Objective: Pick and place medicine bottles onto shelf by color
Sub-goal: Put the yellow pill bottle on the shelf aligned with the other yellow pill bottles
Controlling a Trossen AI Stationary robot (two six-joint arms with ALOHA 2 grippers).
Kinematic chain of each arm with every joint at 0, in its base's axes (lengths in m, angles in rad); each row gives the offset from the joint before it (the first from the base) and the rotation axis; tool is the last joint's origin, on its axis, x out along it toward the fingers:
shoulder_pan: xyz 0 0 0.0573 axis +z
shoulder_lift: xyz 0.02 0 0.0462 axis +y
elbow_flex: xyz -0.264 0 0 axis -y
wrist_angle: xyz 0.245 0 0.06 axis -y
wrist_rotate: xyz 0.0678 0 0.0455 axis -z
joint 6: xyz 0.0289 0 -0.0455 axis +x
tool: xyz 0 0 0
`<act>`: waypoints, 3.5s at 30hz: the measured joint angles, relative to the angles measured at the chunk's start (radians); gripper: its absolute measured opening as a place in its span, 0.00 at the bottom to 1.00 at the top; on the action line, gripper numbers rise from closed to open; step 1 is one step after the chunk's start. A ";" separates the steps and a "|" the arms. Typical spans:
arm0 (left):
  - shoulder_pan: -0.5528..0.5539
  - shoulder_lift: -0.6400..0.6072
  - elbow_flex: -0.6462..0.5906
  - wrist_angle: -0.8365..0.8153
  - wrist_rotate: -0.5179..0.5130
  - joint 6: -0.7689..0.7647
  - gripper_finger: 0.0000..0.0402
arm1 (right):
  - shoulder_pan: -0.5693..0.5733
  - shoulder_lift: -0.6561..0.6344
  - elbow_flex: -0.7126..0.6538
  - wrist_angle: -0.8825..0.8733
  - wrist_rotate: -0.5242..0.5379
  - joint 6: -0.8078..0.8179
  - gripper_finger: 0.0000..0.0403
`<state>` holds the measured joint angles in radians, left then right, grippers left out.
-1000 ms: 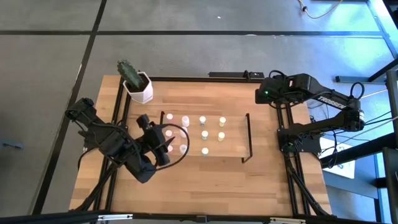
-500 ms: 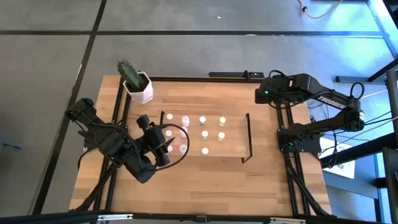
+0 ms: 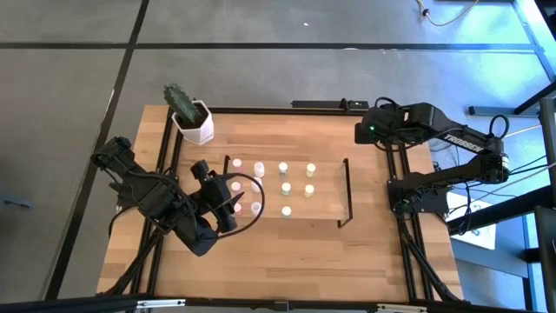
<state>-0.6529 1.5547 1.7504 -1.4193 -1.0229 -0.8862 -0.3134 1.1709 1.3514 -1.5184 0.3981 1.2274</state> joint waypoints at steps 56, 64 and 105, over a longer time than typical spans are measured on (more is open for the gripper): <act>0.000 0.000 0.000 0.000 -0.001 0.000 0.56 | -0.031 0.047 0.000 0.005 0.210 -0.054 0.71; 0.000 0.000 0.000 0.000 -0.001 0.000 0.56 | -0.120 0.086 0.000 0.015 0.214 -0.113 0.71; 0.000 0.000 0.000 0.000 -0.001 0.000 0.56 | -0.624 0.525 0.000 0.247 -0.035 -0.697 0.71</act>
<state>-0.6533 1.5547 1.7504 -1.4197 -1.0235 -0.8864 -0.9370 1.6964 1.3514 -1.2715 0.3631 0.5300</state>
